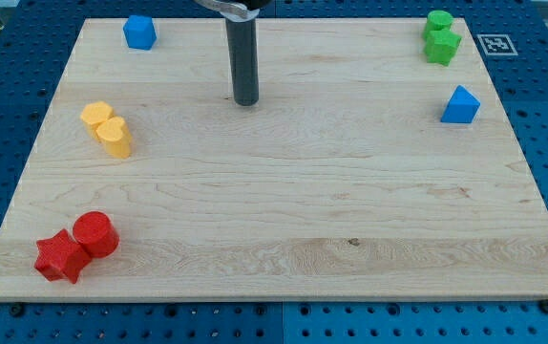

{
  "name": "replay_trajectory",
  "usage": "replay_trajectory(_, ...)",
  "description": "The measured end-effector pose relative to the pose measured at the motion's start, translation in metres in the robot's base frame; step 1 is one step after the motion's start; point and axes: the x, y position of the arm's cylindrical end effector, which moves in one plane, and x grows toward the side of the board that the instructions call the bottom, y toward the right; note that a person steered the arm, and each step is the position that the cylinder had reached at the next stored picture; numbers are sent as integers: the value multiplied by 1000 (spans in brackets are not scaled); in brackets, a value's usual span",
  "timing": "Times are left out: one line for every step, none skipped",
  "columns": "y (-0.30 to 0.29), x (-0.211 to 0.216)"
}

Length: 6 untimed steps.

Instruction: Place the arm towards the bottom right of the blue triangle

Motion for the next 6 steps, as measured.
replay_trajectory(5,0)
replay_trajectory(13,3)
replay_trajectory(51,33)
replay_trajectory(90,54)
replay_trajectory(158,79)
replay_trajectory(225,100)
